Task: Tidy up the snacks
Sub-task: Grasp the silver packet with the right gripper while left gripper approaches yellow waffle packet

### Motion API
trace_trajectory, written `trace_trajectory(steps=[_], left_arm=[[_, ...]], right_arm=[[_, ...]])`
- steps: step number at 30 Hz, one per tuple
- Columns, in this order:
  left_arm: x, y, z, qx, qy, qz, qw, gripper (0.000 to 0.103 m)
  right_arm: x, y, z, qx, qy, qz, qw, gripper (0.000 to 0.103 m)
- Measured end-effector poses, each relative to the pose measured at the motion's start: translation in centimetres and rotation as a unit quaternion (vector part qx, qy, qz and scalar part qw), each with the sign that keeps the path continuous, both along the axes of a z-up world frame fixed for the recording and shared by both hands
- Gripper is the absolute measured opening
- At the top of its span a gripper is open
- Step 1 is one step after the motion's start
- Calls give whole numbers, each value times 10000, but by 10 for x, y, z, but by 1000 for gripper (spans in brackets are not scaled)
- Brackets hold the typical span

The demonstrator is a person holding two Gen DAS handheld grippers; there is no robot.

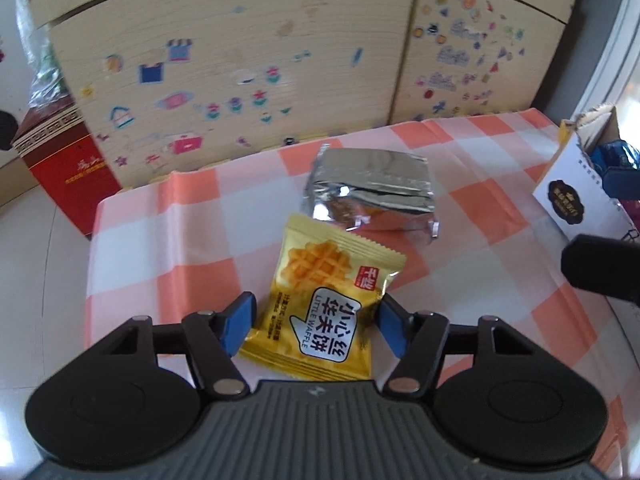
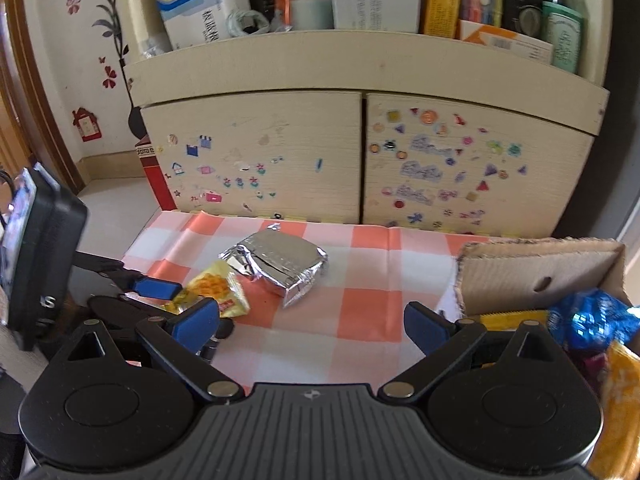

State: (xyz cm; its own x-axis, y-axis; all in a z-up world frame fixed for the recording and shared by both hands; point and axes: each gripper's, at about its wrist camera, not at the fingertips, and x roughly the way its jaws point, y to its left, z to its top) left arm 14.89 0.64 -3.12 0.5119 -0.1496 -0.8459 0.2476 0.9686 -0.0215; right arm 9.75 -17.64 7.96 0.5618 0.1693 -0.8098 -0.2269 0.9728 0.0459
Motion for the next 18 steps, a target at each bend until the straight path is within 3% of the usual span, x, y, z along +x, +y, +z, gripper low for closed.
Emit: trace_trajectory(steps=[18], left_arm=[[7,31,2,-188,130,67,9997,64]], right_arm=[[71,34,-52,-430,82,762,9961,101]])
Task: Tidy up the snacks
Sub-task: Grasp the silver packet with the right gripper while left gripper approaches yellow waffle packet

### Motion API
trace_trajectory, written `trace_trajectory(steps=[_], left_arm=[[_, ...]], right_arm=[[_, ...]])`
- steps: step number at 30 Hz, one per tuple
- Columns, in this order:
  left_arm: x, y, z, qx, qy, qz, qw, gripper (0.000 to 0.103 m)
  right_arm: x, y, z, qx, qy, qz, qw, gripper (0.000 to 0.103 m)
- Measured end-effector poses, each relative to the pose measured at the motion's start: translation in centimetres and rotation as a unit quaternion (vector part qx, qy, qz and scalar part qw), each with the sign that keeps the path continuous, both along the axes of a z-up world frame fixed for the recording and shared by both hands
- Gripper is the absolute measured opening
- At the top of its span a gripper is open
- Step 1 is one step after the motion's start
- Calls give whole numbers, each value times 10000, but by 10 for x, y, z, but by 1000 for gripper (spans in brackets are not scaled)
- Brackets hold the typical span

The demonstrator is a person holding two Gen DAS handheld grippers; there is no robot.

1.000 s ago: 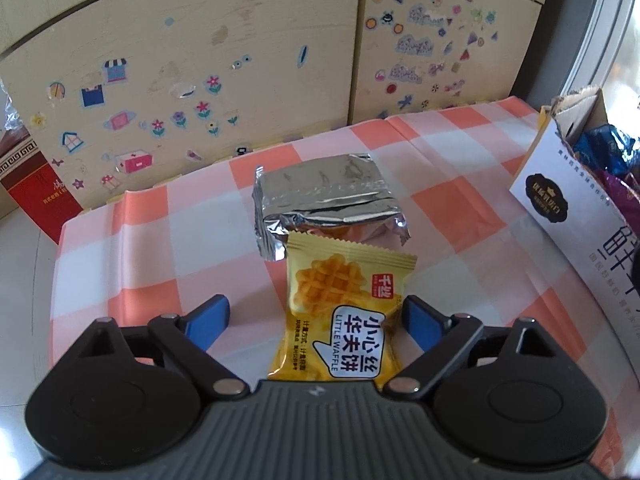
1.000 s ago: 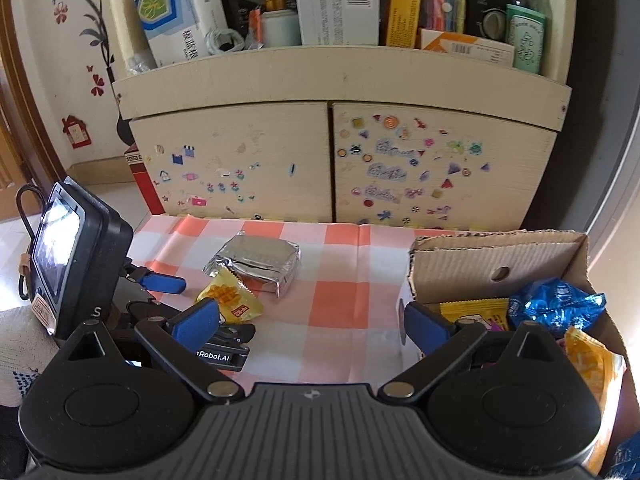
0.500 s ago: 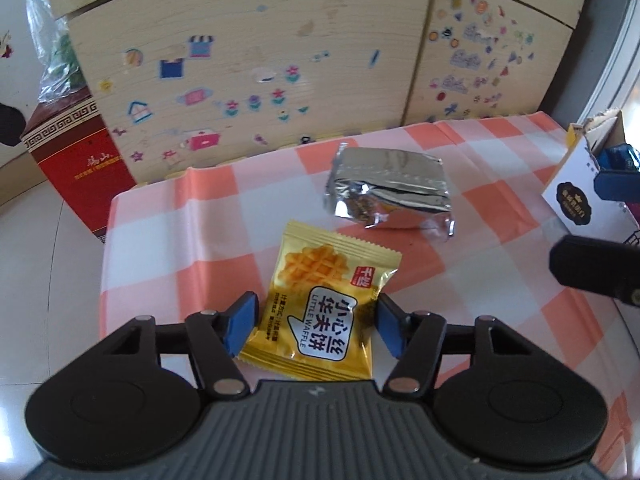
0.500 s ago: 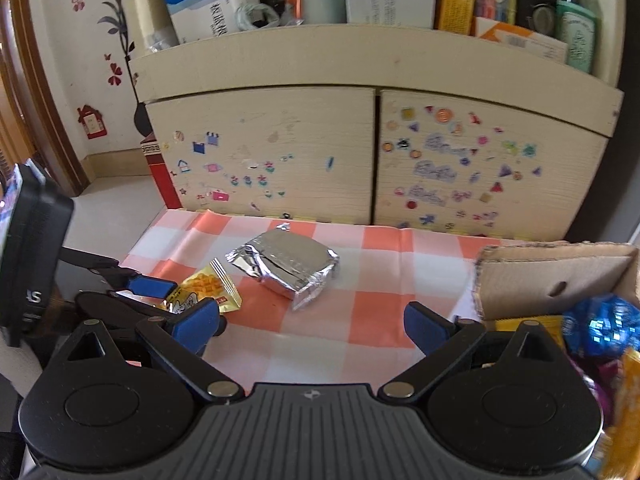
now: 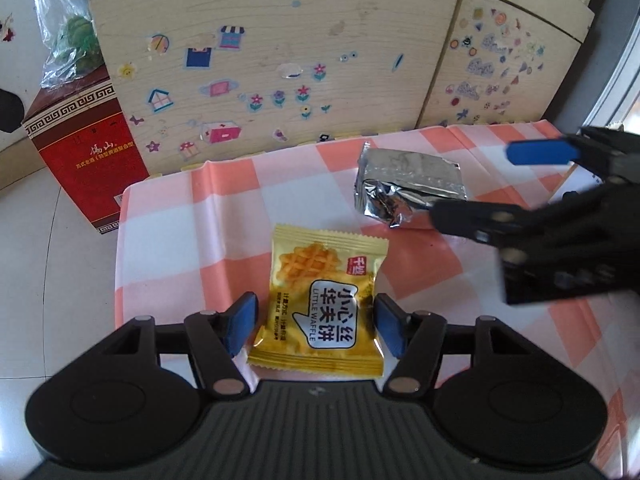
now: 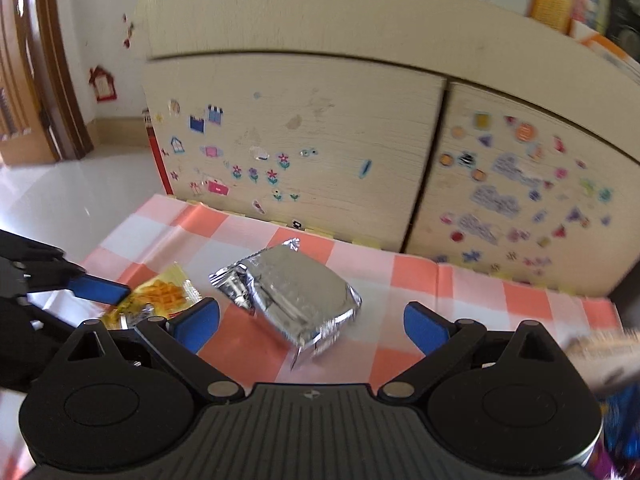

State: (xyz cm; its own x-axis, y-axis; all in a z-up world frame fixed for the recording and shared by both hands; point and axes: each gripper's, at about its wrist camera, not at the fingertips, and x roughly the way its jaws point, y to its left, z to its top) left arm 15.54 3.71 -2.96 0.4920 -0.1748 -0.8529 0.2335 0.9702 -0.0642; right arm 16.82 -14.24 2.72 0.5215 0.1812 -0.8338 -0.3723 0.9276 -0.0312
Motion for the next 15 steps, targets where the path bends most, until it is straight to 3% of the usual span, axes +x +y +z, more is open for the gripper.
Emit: trace_trajectory(steps=[5,9,11,13,15], left_arm=[[0,0,-1,49,16,13,10000,69],[1,-2,-2,49,34,-17,10000,81],[1,-5,-4,93,33,-56,9999,86],[3,-7,-9,294,125,-1,9995,103],[6,-2,-12,275,105,159,9994,103]], right_arm=[[19,10,-13,-60,87,291,9995,101],[29,18,-25,-226,201,419,9987,101],[31,22,-29,-267,316,478,9980,91],[32,25,-34,-412,463,475,9969,78],[30,21,-32,-336,540,338,9974,72]])
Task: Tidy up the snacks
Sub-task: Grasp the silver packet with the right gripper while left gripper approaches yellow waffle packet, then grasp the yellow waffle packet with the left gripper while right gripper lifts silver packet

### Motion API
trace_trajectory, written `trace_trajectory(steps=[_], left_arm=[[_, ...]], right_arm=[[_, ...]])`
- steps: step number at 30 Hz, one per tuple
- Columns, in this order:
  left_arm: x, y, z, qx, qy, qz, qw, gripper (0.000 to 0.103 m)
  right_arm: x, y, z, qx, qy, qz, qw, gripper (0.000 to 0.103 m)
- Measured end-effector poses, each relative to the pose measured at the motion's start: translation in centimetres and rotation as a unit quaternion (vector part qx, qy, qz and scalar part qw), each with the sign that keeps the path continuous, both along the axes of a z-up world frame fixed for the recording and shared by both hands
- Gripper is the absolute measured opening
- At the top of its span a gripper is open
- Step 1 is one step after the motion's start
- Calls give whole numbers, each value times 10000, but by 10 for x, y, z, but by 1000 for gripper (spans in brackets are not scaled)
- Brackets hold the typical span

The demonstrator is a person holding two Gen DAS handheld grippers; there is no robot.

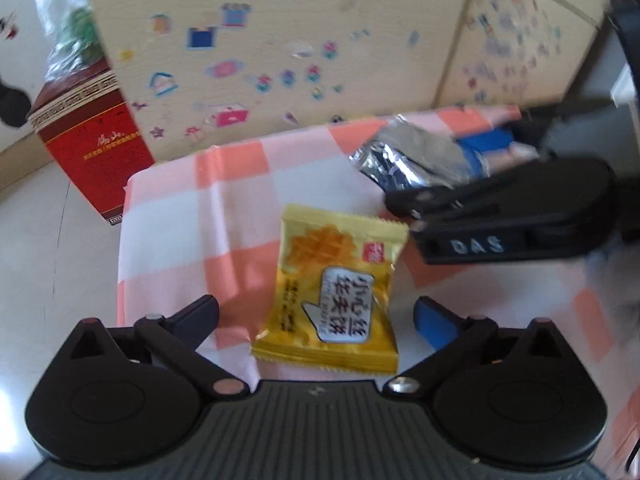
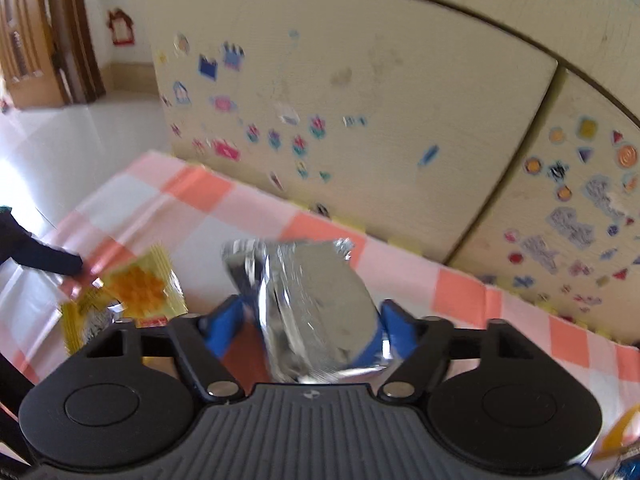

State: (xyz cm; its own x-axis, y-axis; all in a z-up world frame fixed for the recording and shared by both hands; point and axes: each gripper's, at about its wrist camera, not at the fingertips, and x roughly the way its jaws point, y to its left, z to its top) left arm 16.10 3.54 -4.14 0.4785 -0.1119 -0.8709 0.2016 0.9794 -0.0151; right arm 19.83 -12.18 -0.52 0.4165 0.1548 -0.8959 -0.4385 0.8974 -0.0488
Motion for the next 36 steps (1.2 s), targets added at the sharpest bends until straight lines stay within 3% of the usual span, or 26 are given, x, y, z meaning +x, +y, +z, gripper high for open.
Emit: trace_trajectory(steps=[5,19,22,27,32,34,36], left_arm=[[1,5,-2,-29,-66,53,10000,103],[2,1,-1,8,-192,18,9998,103],[4,-2,-1,33,-189,-22,9998,103],[5,-6,-1,71,-187,-10,9998,101],[3,-10,2,74,-296,-144,9994,89],[2,-10,5,-34,-327,-257,9991,67],[0,-13,8,-72,-328,-305,9990,55]], right_arm=[[-14,-21,7,106,226,-545,9982,68],[-109,-42,37,-61,420,-1110,9929,68],[-119,-44,38,83,327,-1308,9908,71],[-118,-37,34,-32,240,-1099,9936,82],[-114,-36,33,-21,273,-1100,9936,84],[-113,-35,34,-45,269,-1083,9937,78],[-112,-34,36,-16,261,-1029,9943,68]])
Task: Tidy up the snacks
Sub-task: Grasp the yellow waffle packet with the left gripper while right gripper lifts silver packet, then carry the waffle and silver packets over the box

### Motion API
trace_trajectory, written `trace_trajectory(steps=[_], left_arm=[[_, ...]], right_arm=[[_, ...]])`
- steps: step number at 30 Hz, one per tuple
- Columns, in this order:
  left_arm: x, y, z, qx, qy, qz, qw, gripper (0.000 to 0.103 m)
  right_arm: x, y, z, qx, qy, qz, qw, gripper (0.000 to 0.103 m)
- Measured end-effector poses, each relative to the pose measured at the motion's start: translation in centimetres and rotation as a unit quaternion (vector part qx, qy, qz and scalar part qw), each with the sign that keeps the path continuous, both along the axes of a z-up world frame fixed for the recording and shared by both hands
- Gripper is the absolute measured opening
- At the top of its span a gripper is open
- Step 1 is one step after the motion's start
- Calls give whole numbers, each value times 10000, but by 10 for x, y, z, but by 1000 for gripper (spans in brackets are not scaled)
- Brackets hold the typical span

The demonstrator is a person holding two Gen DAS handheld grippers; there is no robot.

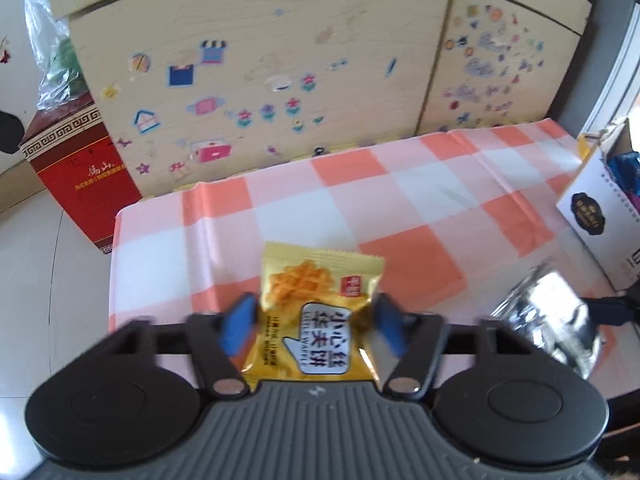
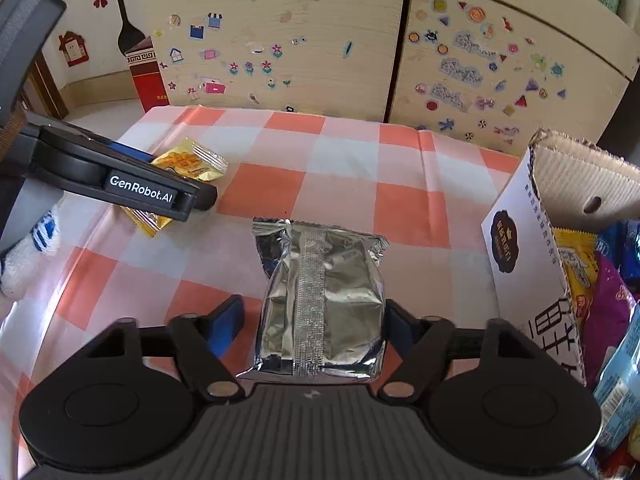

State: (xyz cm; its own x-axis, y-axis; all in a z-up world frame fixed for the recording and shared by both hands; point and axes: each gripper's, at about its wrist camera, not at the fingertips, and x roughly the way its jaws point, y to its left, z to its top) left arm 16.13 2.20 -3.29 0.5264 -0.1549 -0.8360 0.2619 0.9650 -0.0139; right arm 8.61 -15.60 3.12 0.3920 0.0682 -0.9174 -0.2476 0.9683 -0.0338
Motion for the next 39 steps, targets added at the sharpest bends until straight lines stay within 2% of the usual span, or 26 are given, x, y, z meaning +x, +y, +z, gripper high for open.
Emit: trace_trajectory(steps=[7,13,19,27,39], left_arm=[[-8,-11,5,231,-121,-84,9996,53],[-22,-14,18,163,-202,-45,9997,53],[-37,-16,34,177,-373,23,9991,53],[-61,-23,49,27,-465,151,9988,53],[-103,-37,43,-99,-376,210,9990,53]], right_arm=[[-4,4,5,79,-40,100,9999,68],[-9,4,26,97,-319,116,9994,68],[-21,-10,48,177,-508,-185,9984,68],[-44,-15,70,224,-719,-319,9966,68],[-68,-25,85,296,-848,-462,9949,68]])
